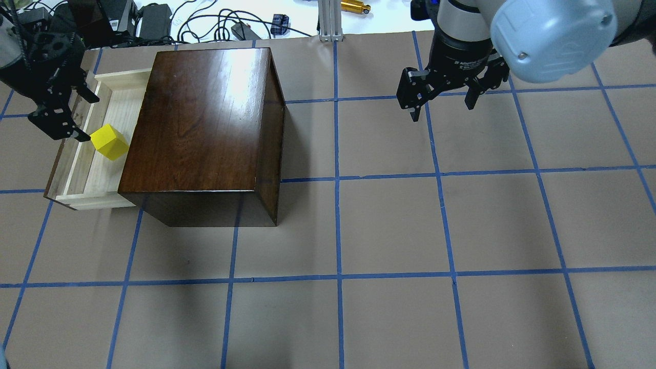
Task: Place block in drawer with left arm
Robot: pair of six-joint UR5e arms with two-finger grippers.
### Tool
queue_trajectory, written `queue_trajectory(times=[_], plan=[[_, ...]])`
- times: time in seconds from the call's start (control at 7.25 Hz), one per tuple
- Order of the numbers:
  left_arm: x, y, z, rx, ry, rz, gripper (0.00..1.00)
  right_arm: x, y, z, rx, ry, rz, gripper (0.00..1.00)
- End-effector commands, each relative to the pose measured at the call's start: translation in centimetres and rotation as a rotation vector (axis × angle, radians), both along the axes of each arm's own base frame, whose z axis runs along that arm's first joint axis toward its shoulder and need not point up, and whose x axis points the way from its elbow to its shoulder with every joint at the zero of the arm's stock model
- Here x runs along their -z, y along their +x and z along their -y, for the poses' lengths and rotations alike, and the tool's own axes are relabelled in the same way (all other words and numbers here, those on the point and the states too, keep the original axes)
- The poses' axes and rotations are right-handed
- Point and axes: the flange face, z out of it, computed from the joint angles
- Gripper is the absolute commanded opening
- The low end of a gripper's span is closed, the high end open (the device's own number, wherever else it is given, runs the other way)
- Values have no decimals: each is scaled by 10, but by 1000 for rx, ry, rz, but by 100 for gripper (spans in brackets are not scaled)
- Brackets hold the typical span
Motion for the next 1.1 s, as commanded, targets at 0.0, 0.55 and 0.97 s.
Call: queue_trajectory(times=[0.0, 0.55, 0.97], plan=[[-49, -18, -44, -244, 33, 12, 100, 0, 0, 0, 1, 0, 0, 100], [-72, -90, -53, -922, 47, 22, 100, 0, 0, 0, 1, 0, 0, 100], [-61, -201, -37, -1149, 10, 2, 100, 0, 0, 0, 0, 0, 0, 100]])
